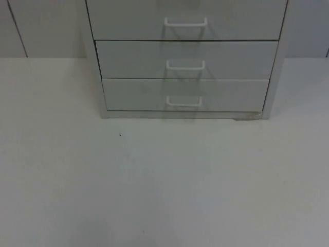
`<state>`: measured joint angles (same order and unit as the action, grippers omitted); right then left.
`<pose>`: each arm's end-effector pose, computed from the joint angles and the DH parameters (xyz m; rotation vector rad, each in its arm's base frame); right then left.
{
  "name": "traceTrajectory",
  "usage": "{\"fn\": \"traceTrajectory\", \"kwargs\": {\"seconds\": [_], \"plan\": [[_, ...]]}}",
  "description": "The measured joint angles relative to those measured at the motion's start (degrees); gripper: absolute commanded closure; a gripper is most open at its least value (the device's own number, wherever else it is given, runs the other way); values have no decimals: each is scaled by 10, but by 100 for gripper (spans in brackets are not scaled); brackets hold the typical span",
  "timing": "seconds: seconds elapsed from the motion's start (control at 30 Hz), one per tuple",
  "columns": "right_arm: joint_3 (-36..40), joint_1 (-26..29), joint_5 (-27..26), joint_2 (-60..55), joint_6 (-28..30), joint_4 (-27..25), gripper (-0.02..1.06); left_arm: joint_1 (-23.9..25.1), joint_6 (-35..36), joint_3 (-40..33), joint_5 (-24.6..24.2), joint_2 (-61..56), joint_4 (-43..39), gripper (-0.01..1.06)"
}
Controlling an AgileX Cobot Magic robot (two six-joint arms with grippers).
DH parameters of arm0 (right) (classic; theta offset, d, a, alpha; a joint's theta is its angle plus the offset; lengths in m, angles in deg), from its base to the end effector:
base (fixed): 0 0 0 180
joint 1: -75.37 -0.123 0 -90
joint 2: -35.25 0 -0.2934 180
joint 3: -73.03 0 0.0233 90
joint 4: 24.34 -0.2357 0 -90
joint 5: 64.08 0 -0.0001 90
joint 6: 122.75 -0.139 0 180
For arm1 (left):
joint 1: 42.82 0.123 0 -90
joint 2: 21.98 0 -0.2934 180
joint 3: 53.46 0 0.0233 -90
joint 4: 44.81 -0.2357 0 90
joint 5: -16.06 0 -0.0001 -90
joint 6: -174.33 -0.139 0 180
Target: Open the drawer with the left hand, place the block into the drawer with the right hand, then close the drawer with the left hand.
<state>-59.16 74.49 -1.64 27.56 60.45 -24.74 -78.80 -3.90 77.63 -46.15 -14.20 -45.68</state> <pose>0.0130 0.0011 0.2498 -0.0738 2.0571 -0.0167 0.0133 -0.0074 0.2444 0.6162 2.0053 -0.3831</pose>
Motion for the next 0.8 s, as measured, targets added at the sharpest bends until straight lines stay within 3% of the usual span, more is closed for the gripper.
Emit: {"fn": "traceTrajectory", "kwargs": {"seconds": [0.13, 0.27, 0.4, 0.43, 0.5, 0.57, 0.63, 0.8], "plan": [[0, 0, 0, 0, 0, 0, -1, 13, 0, 0, 0, 0, 0, 0], [0, 0, 0, 0, 0, 0, -1, 67, 0, 0, 0, 0, 0, 0], [0, 0, 0, 0, 0, 0, -1, 155, 0, 0, 0, 0, 0, 0], [0, 0, 0, 0, 0, 0, -1, 155, 0, 0, 0, 0, 0, 0], [0, 0, 0, 0, 0, 0, -1, 222, 0, 0, 0, 0, 0, 0], [0, 0, 0, 0, 0, 0, -1, 230, 0, 0, 0, 0, 0, 0], [0, 0, 0, 0, 0, 0, -1, 290, 0, 0, 0, 0, 0, 0], [0, 0, 0, 0, 0, 0, -1, 337, 0, 0, 0, 0, 0, 0]]}}
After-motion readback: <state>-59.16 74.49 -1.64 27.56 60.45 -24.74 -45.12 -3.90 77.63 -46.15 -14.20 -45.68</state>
